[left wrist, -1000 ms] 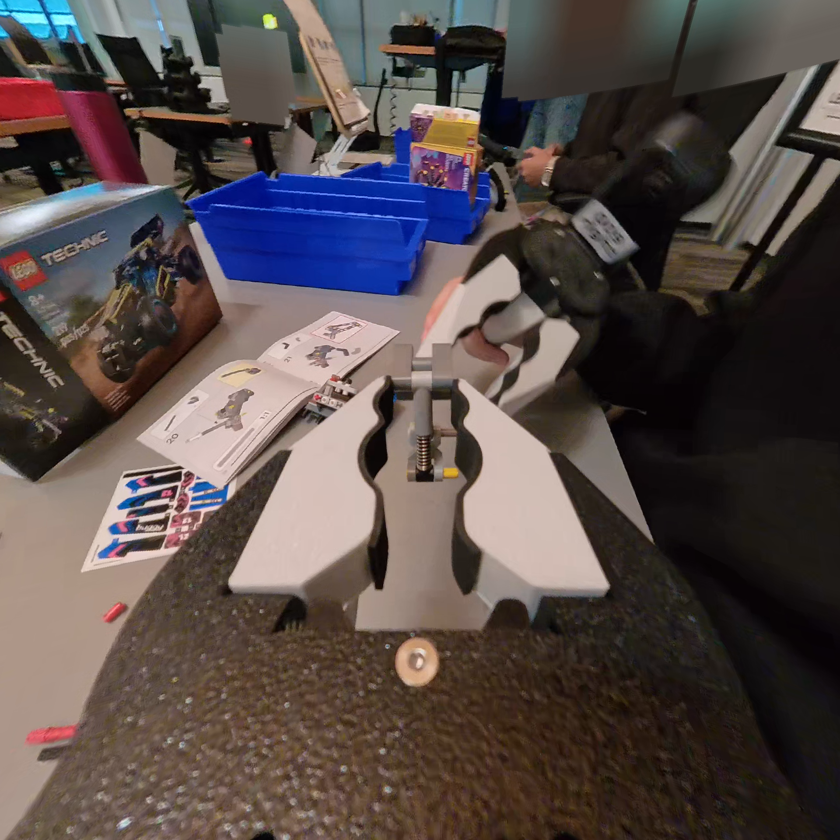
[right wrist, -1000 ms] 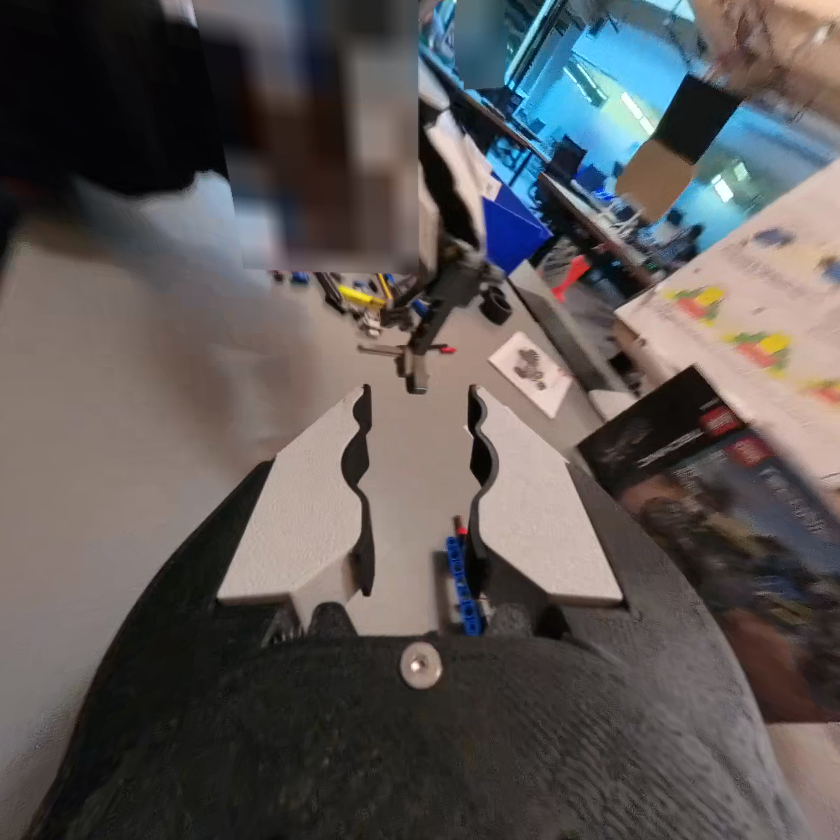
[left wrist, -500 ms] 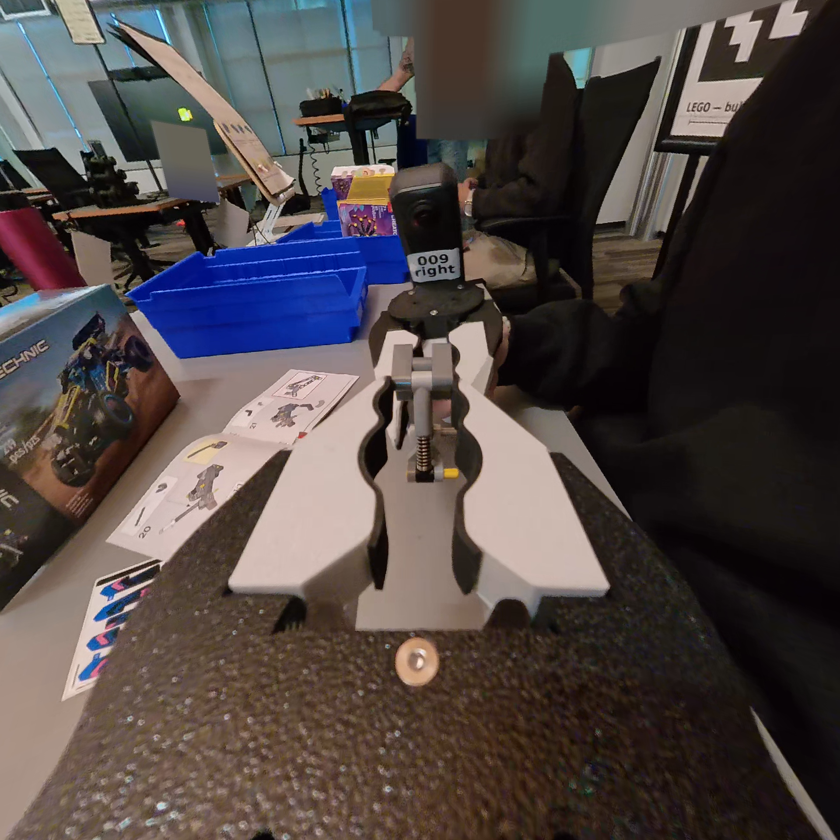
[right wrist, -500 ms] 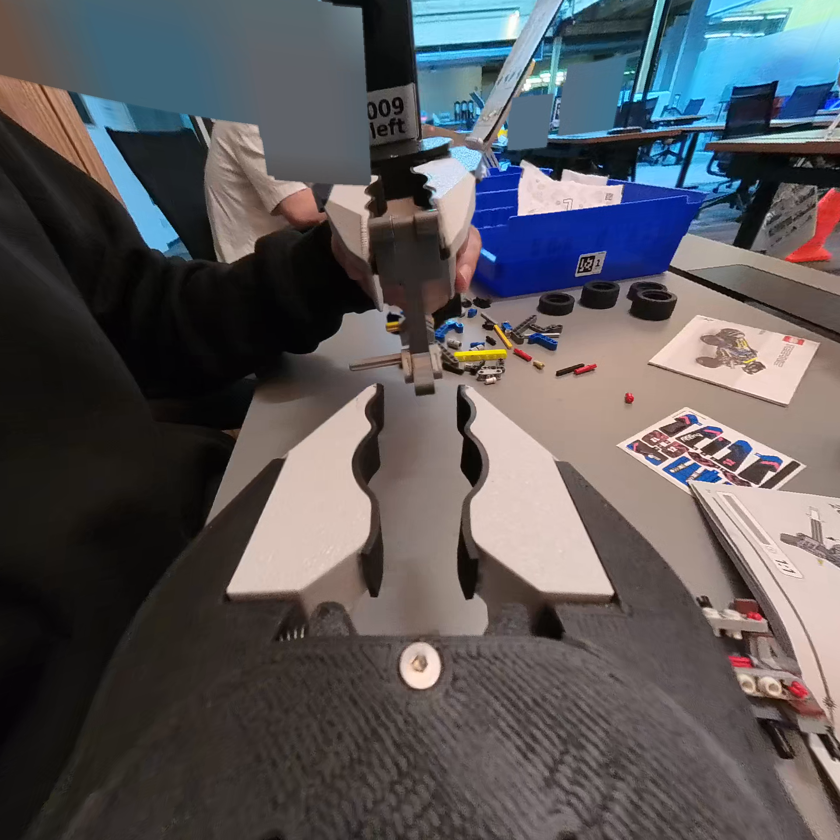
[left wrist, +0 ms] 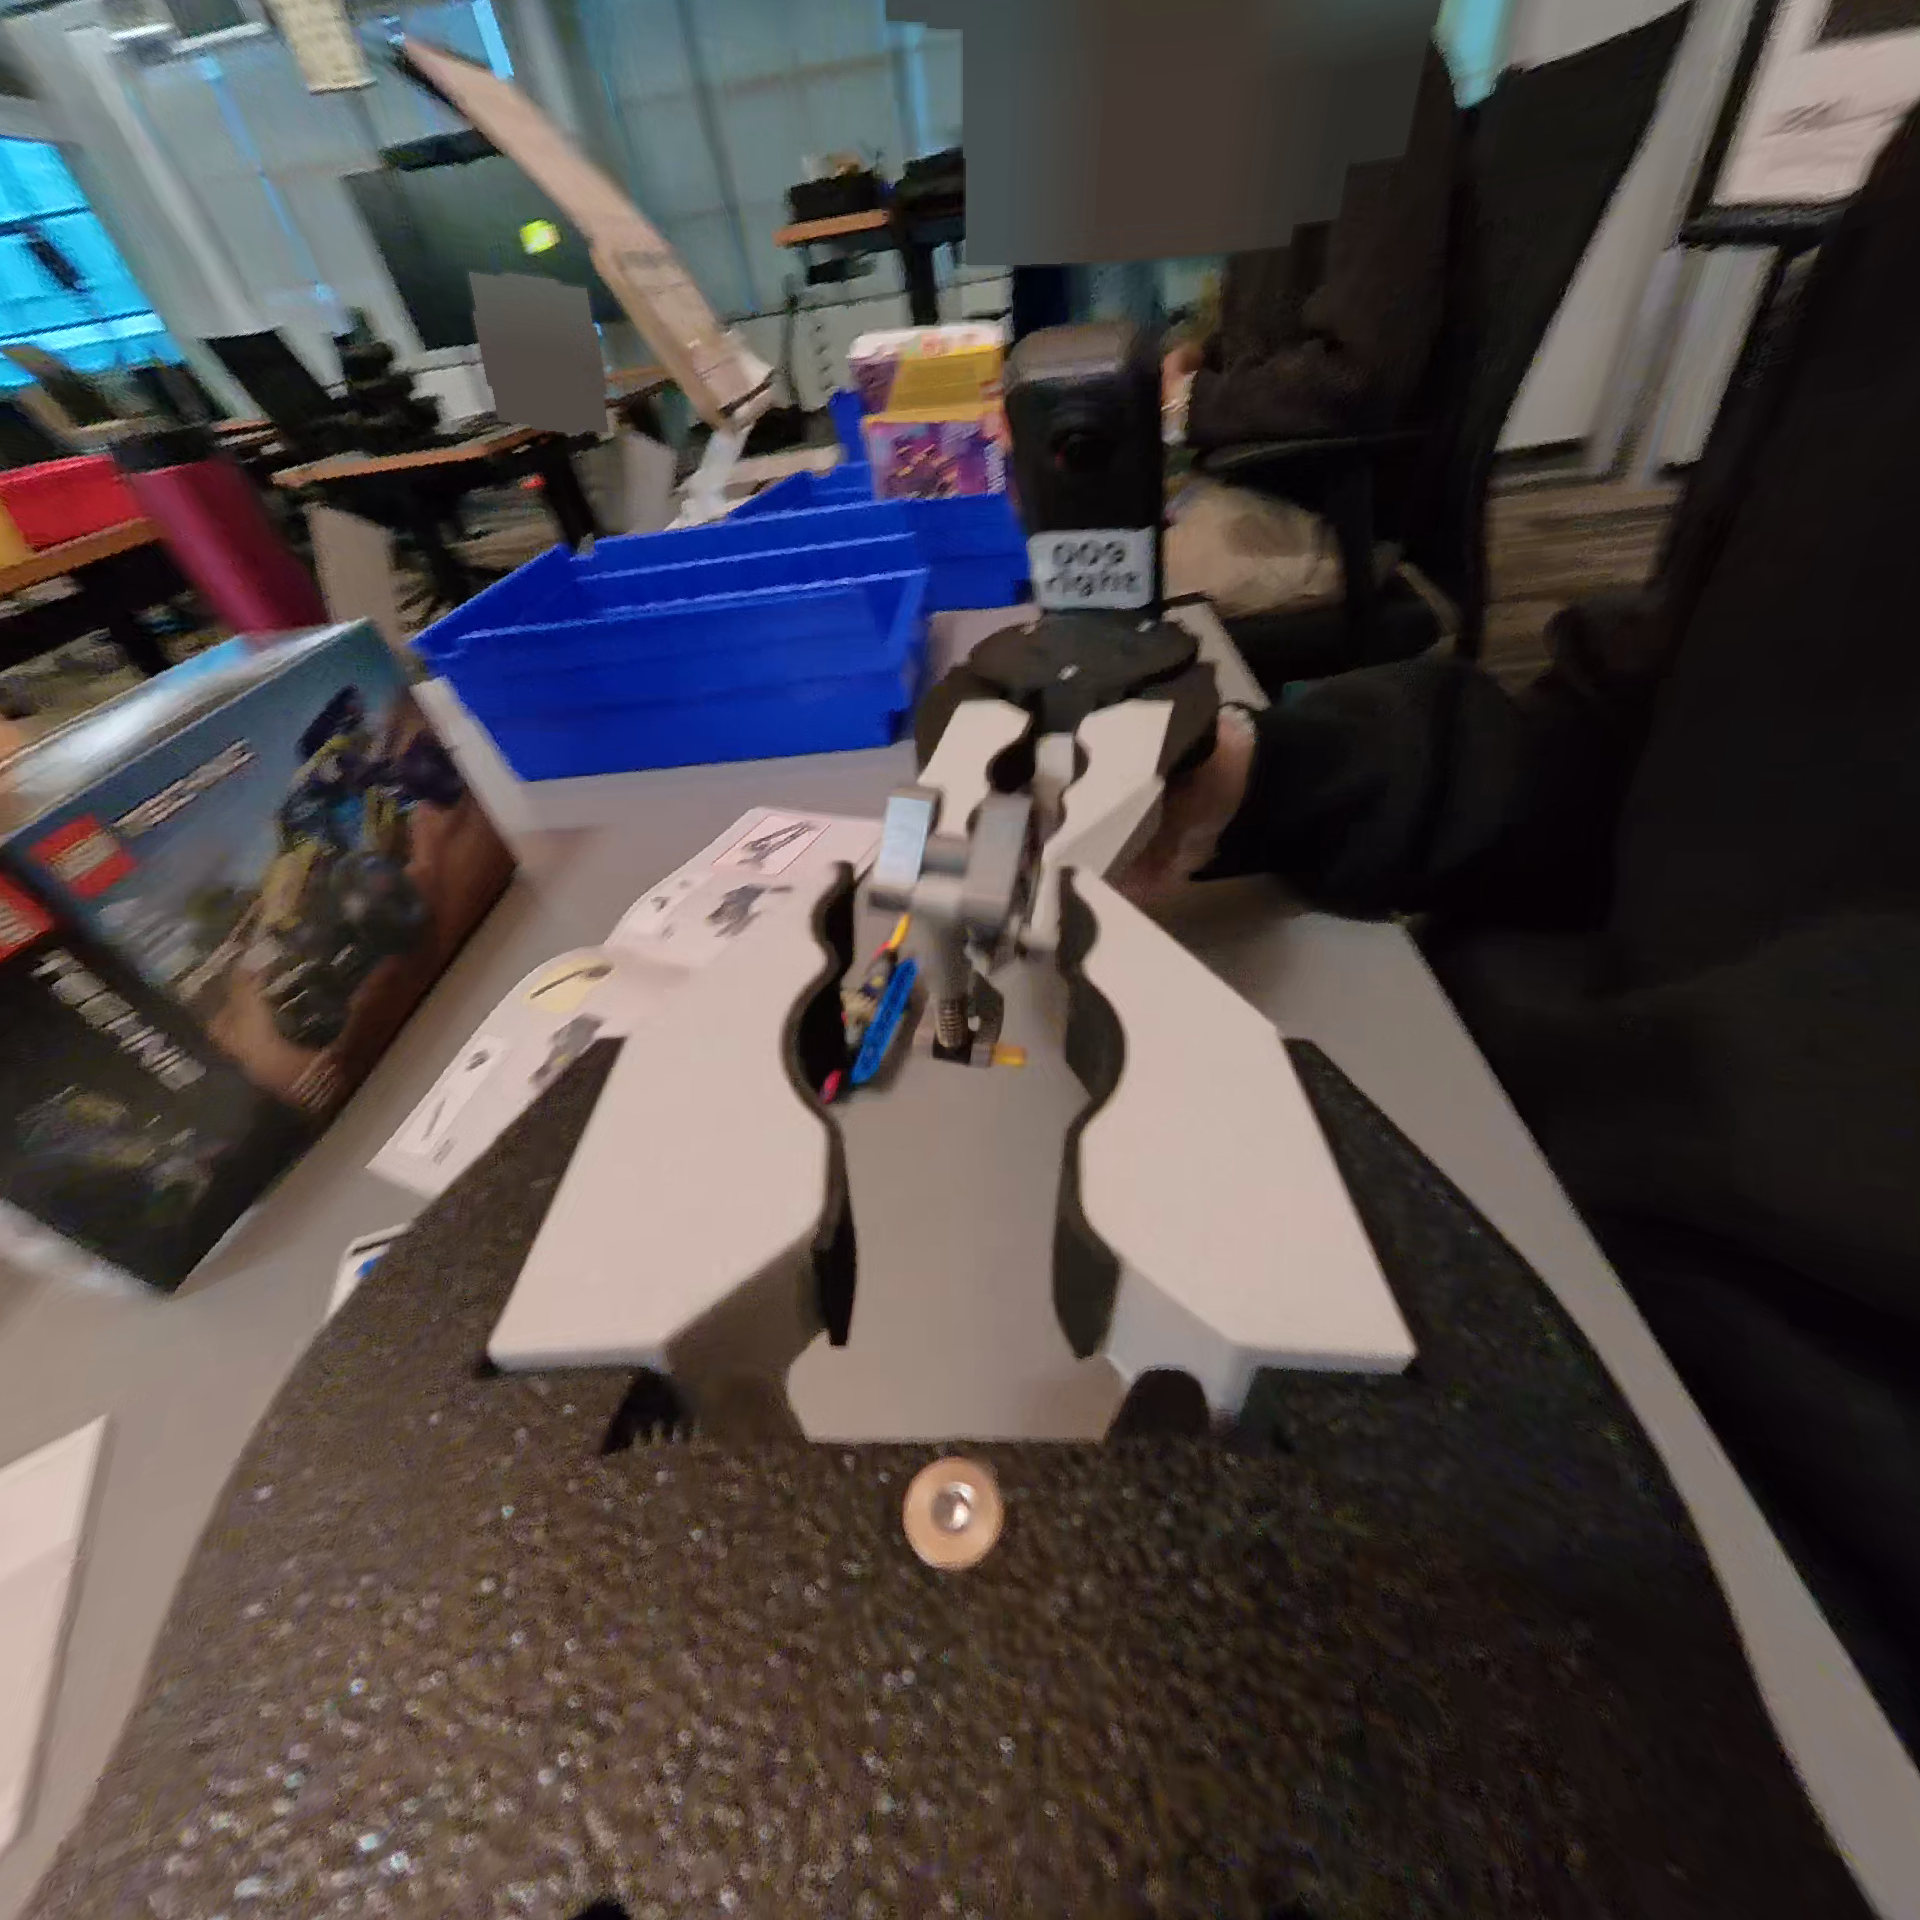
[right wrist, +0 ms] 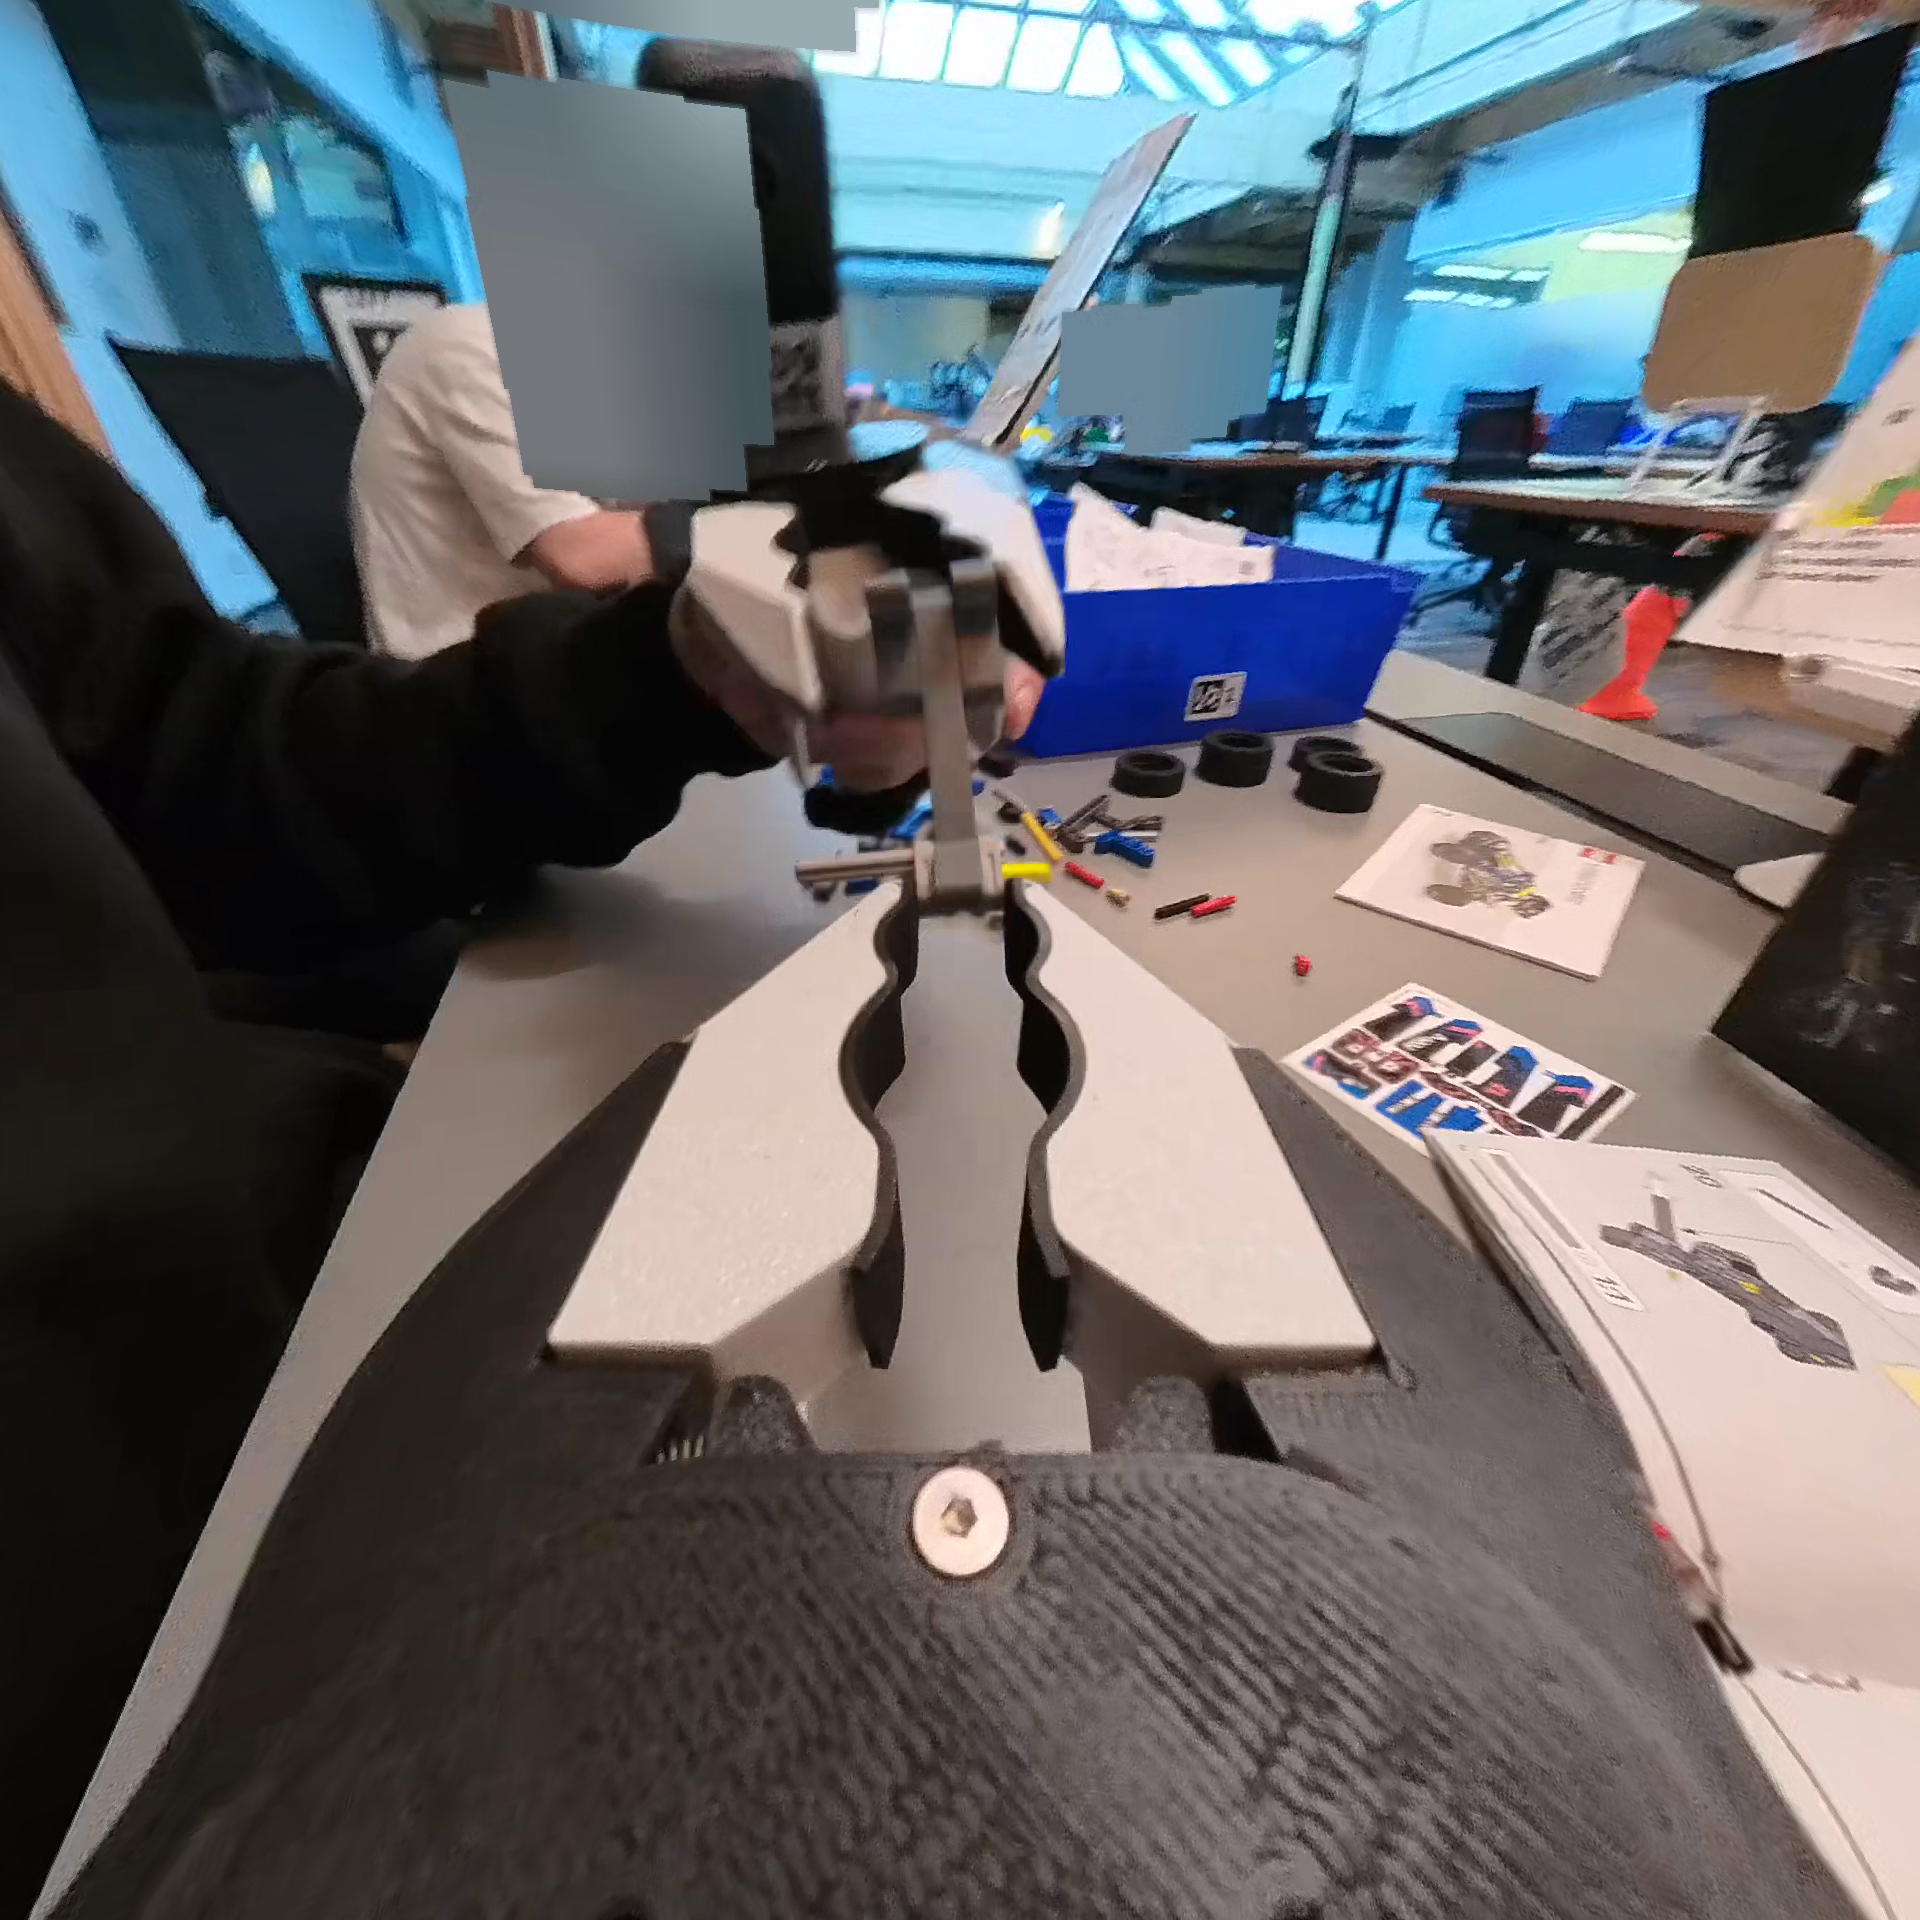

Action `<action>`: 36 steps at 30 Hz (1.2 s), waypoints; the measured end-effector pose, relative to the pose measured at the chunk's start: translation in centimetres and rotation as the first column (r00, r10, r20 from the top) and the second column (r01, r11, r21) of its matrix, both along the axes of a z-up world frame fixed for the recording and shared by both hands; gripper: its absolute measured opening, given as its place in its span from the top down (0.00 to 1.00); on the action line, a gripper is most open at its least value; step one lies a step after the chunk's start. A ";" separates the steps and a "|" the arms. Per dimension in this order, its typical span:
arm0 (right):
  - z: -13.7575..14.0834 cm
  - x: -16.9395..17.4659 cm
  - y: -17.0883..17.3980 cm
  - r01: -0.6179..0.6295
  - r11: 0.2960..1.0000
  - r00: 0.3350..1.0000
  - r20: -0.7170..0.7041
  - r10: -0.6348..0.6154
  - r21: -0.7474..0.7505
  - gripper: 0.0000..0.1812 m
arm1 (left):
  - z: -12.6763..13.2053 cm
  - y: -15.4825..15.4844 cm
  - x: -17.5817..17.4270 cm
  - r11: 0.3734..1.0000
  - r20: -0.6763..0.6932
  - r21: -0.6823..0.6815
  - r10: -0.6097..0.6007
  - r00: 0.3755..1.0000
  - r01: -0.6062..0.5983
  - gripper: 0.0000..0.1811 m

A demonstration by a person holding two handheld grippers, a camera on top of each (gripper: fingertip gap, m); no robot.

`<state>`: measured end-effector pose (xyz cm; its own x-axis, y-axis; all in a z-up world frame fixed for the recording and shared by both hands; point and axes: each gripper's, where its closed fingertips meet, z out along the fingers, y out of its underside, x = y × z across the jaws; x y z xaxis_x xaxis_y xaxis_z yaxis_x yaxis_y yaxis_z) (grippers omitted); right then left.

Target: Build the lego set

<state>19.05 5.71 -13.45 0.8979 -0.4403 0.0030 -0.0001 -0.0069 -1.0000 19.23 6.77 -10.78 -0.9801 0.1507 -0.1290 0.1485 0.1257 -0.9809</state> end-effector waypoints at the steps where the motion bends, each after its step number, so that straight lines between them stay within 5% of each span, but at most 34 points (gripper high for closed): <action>1: 0.2 0.3 -0.4 0.020 1.000 1.000 0.003 -0.020 0.020 0.92 | -0.7 0.1 0.1 0.999 0.002 0.029 0.027 1.000 -0.027 0.76; 4: 0.2 0.6 -1.0 0.063 0.998 0.996 0.063 -0.064 0.022 0.92 | -2.2 -0.3 0.1 0.993 -0.047 0.079 0.094 0.994 -0.090 0.61; 8: 1.2 0.8 -1.8 0.106 0.992 0.983 0.141 -0.114 0.065 0.92 | -2.8 0.2 2.7 0.961 -0.038 0.057 0.272 0.962 -0.270 0.56; 11: 1.0 0.9 -2.3 0.157 0.987 0.965 0.209 -0.159 0.022 0.92 | -0.9 0.8 2.2 0.961 -0.033 -0.059 0.268 0.963 -0.269 0.61; 14: 1.0 0.7 -2.2 0.198 0.980 0.934 0.309 -0.180 -0.030 0.92 | -0.7 0.5 0.6 0.963 0.156 -0.031 0.270 0.950 -0.268 0.63; 17: 0.7 0.8 -2.0 0.246 0.964 0.900 0.391 -0.191 -0.096 0.92 | -2.1 -0.2 -0.4 0.945 0.427 0.105 0.238 0.872 -0.309 0.63; 20: 0.8 0.7 -2.0 0.279 0.953 0.866 0.460 -0.194 -0.123 0.92 | -2.3 0.0 0.3 0.902 0.671 0.139 0.217 0.709 -0.408 0.66; 23: 0.2 0.9 -1.8 0.318 0.930 0.843 0.503 -0.189 -0.184 0.92 | -2.4 -0.3 -0.2 0.888 0.785 0.153 0.157 0.599 -0.434 0.67; 29: -0.6 0.3 -0.6 0.292 0.925 0.840 0.528 -0.126 -0.243 0.92 | -5.6 -1.0 0.4 0.840 0.734 0.296 0.105 0.670 -0.456 0.65; 36: -1.6 0.3 -0.1 0.272 0.913 0.852 0.518 -0.081 -0.304 0.92 | -6.5 -1.3 0.9 0.817 0.666 0.349 0.127 0.735 -0.458 0.76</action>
